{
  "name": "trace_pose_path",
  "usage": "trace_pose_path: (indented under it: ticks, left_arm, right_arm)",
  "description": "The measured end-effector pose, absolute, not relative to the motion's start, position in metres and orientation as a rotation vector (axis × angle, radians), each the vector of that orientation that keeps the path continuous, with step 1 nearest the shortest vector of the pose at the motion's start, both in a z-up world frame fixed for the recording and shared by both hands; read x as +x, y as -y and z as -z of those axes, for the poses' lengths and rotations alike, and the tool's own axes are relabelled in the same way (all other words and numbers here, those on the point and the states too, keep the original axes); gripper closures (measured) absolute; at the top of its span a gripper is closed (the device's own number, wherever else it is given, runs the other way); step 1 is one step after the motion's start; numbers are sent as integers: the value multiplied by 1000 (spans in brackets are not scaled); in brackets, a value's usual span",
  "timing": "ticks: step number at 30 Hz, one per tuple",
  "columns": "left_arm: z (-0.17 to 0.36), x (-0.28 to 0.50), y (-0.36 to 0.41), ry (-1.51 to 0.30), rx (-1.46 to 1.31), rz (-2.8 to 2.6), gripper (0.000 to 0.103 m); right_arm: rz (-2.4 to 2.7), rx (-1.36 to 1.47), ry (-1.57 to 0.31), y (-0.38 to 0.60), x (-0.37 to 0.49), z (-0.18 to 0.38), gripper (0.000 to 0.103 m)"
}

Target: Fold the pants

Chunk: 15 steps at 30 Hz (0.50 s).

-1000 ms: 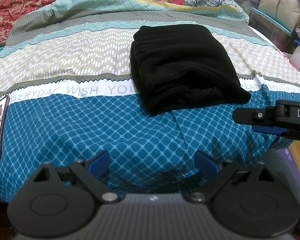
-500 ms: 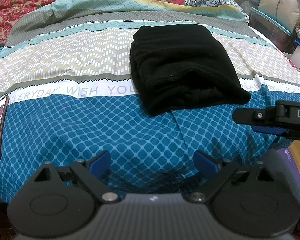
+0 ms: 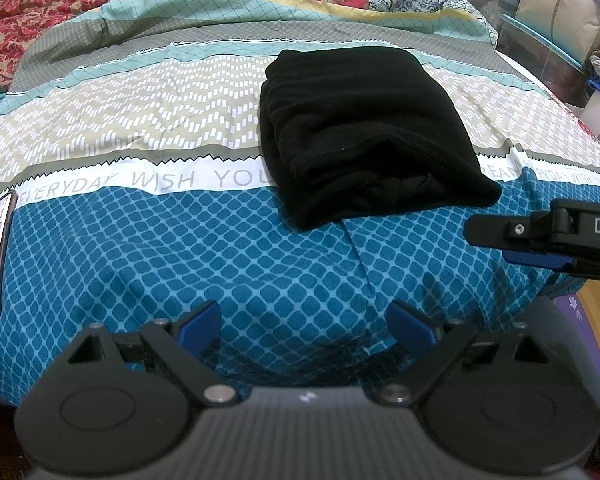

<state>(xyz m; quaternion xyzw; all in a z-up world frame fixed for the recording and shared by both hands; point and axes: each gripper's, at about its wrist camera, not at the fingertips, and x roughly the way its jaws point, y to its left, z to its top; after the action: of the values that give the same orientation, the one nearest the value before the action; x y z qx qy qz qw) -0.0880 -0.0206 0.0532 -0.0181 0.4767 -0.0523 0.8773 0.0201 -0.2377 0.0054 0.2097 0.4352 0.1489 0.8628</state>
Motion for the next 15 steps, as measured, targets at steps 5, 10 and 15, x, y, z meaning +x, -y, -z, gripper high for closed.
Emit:
trace_pose_path:
  ticks: [5,10,15]
  left_arm:
    - [-53,-88,20,-995,-38,109,10]
    - [-53,-88,21,-997,-40,110,10]
    - [-52,-88,21,-997,-40,110,10]
  right_arm:
    - [-312,439,-913,238,20,-5,32]
    - [-313,439,-913,238,20,-5,32]
    - [-312,440,-914,237,20,-5,32]
